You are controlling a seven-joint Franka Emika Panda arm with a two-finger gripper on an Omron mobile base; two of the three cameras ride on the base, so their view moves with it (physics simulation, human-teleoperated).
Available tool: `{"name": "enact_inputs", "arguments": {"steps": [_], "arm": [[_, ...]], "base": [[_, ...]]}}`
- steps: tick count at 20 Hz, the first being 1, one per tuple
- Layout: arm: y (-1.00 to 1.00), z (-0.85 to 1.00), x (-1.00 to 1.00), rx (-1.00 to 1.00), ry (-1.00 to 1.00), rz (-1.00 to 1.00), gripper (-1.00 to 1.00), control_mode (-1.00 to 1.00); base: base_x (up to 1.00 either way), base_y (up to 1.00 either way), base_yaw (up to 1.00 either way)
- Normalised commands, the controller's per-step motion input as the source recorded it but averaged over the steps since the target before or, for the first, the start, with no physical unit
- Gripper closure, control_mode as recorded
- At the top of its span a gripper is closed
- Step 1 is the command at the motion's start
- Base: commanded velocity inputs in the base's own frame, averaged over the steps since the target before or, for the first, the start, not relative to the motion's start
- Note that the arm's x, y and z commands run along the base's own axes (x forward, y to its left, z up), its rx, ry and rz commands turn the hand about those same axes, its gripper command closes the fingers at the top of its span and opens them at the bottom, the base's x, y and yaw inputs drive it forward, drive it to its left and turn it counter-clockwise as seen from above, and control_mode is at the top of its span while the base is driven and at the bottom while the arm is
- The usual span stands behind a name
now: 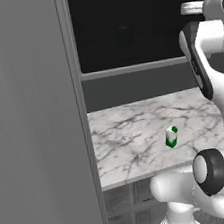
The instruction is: Pick the mug from the counter and place it inside the microwave. Then close the microwave.
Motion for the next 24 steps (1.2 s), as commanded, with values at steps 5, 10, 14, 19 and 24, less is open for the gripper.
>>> {"name": "enact_inputs", "arguments": {"steps": [5, 10, 14, 19, 24], "arm": [[0.0, 0.0, 0.35, 0.0, -0.02, 0.03, -1.0, -1.0], [0.0, 0.0, 0.41, 0.0, -0.01, 0.03, -1.0, -1.0], [0.0, 0.0, 0.43, 0.0, -0.01, 0.03, -1.0, -1.0], [0.0, 0.0, 0.41, 0.0, 0.0, 0.03, -1.0, -1.0], [0.0, 0.0, 0.43, 0.0, 0.0, 0.03, -1.0, -1.0]], "base": [[0.0, 0.0, 0.0], [0.0, 0.0, 0.0], [0.0, 0.0, 0.0], [0.0, 0.0, 0.0], [0.0, 0.0, 0.0]]}}
